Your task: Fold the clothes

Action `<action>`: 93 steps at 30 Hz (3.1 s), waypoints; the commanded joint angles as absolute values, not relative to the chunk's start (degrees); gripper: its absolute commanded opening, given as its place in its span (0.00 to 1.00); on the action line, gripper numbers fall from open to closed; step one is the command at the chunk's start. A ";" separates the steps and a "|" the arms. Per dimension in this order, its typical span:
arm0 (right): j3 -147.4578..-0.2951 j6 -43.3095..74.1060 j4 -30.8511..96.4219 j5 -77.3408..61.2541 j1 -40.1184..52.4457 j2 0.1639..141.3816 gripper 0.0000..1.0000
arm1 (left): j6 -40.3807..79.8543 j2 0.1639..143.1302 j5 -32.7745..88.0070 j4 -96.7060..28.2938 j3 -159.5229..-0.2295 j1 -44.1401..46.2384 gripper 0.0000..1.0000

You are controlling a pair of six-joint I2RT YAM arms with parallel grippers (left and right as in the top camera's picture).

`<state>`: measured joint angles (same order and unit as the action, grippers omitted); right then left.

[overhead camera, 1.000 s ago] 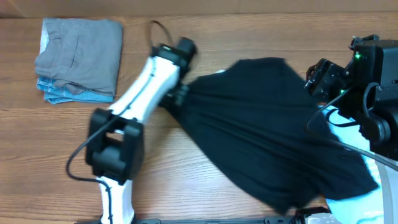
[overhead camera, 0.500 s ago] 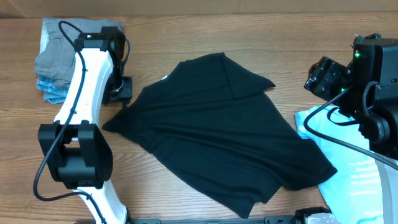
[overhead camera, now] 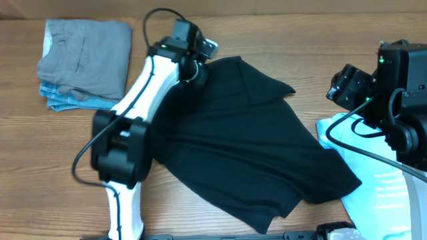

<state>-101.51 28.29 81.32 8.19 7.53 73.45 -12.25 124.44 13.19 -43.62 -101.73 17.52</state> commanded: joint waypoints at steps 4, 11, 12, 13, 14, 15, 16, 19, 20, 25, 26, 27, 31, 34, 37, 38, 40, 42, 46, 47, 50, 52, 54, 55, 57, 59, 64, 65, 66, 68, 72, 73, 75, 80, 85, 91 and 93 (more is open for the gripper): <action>-102.35 28.60 83.37 8.95 7.31 72.99 0.72 | -14.81 133.71 15.99 -36.07 -102.39 17.61 0.04; -102.17 28.82 84.82 8.47 7.31 73.97 0.73 | -11.03 137.69 -2.02 -35.00 -102.37 15.07 0.04; -101.93 28.82 84.82 8.32 7.31 74.30 0.73 | -9.76 138.39 -4.84 -35.14 -102.37 14.17 0.04; -101.47 28.82 84.79 8.23 7.31 74.85 0.73 | -7.75 138.87 -7.53 -35.53 -102.37 12.38 0.04; -100.99 28.82 84.75 8.03 7.31 75.42 0.73 | -6.55 138.96 -8.14 -35.75 -102.39 10.74 0.04; -100.36 28.82 84.77 7.79 7.31 76.14 0.73 | -5.69 138.96 -7.84 -35.77 -102.39 8.51 0.04; -99.92 28.82 84.75 7.68 7.31 76.60 0.73 | -5.17 138.91 -7.88 -35.77 -102.50 7.49 0.04; -97.82 28.82 84.12 7.66 7.31 78.65 0.72 | -3.84 138.04 -5.21 -37.39 -104.12 3.25 0.04; -97.51 29.23 84.07 7.68 7.31 79.85 0.73 | -3.84 137.38 -2.92 -38.65 -105.12 2.00 0.04; -97.49 29.23 84.16 7.68 7.18 86.46 0.76 | -3.77 132.68 4.75 -43.79 -111.79 -1.21 0.06; -97.45 29.26 84.14 7.68 6.94 87.92 0.76 | -3.79 131.61 6.04 -44.77 -112.99 -1.41 0.07; -97.45 29.23 84.14 7.68 6.48 89.43 0.75 | -3.81 130.37 7.38 -45.89 -114.32 -1.45 0.08; -97.45 29.19 84.14 7.16 3.29 95.88 0.75 | -3.86 124.68 9.56 -49.58 -118.24 -0.89 0.15; -97.45 26.94 84.09 3.88 -0.86 101.14 0.74 | -3.90 119.28 9.56 -51.77 -119.50 -0.14 0.22; -97.45 23.62 83.70 -1.02 -5.15 105.14 0.70 | -3.88 114.56 9.85 -53.39 -119.52 0.45 0.31; -97.45 22.44 83.40 -2.68 -7.14 106.80 0.69 | -3.88 112.36 9.93 -54.39 -119.52 0.82 0.33; -97.45 22.06 82.81 -3.75 -9.96 109.19 0.66 | -3.84 109.10 10.00 -56.36 -119.52 1.45 0.34; -97.45 22.06 82.39 -4.03 -12.27 111.35 0.67 | -3.75 105.97 10.17 -58.83 -119.52 2.04 0.39; -96.79 22.48 81.65 -4.67 -15.51 116.90 0.81 | -3.62 100.77 10.15 -66.76 -119.52 3.92 0.46; -95.74 22.48 80.62 -5.15 -15.51 117.67 0.83 | -3.62 100.40 10.15 -68.29 -119.52 4.25 0.47; -90.00 22.50 74.91 -6.98 -14.94 118.69 0.85 | -3.22 100.33 10.15 -73.03 -119.50 5.02 0.49; -85.36 23.31 70.08 -7.18 -14.85 118.69 0.85 | -2.92 100.33 10.13 -74.13 -119.50 5.21 0.49; -80.51 24.80 64.97 -7.07 -14.90 118.69 0.69 | -2.07 100.33 10.13 -74.89 -119.50 5.23 0.50; -79.35 25.45 64.05 -6.31 -15.20 118.69 0.56 | -1.93 100.33 10.20 -75.20 -119.50 5.28 0.50; -78.85 25.54 63.72 -3.64 -16.45 118.69 0.26 | -1.63 100.33 10.17 -76.20 -119.50 5.30 0.50; -80.23 25.52 65.49 -0.75 -18.85 117.97 0.15 | -1.65 100.33 10.15 -77.36 -119.50 5.30 0.51; -85.03 25.71 69.47 -0.67 -28.08 112.57 0.25 | -1.04 100.33 10.17 -78.37 -119.50 5.30 0.51; -85.47 25.06 69.63 -2.13 -29.80 111.26 0.35 | -1.06 100.33 10.17 -78.70 -119.50 5.30 0.51; -85.67 24.36 69.73 -3.73 -30.94 110.32 0.46 | -1.06 100.33 10.17 -78.94 -119.50 5.30 0.52; -85.67 18.83 69.47 -14.00 -33.58 107.24 0.61 | -1.06 100.33 10.17 -79.29 -119.50 5.30 0.54; -85.67 8.23 70.37 -29.56 -32.69 105.16 0.69 | -1.08 100.33 10.15 -79.24 -119.50 5.30 0.57; -85.62 7.05 70.96 -31.48 -31.77 105.16 0.71 | -1.08 100.33 10.17 -79.31 -119.50 5.30 0.58; -85.08 7.03 71.40 -30.30 -28.71 105.25 0.74 | -1.06 100.33 10.17 -79.31 -119.50 5.30 0.60; -81.30 10.02 68.45 -24.62 -22.26 105.51 0.74 | -1.06 100.33 10.17 -79.31 -119.50 5.30 0.70; -74.19 11.14 63.72 -22.39 -18.81 105.51 0.74 | -1.06 100.33 10.17 -79.92 -119.50 5.30 0.72; -61.08 14.85 46.48 -21.47 -18.48 105.54 0.68 | -1.08 100.33 10.59 -80.14 -119.50 5.30 0.72; -57.95 14.87 40.93 -22.68 -18.13 105.54 0.60 | -1.08 100.33 10.59 -79.68 -119.48 5.30 0.73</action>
<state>-62.22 14.09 46.33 -22.17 -18.55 105.84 -1.39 100.95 9.50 -79.92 -118.87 4.91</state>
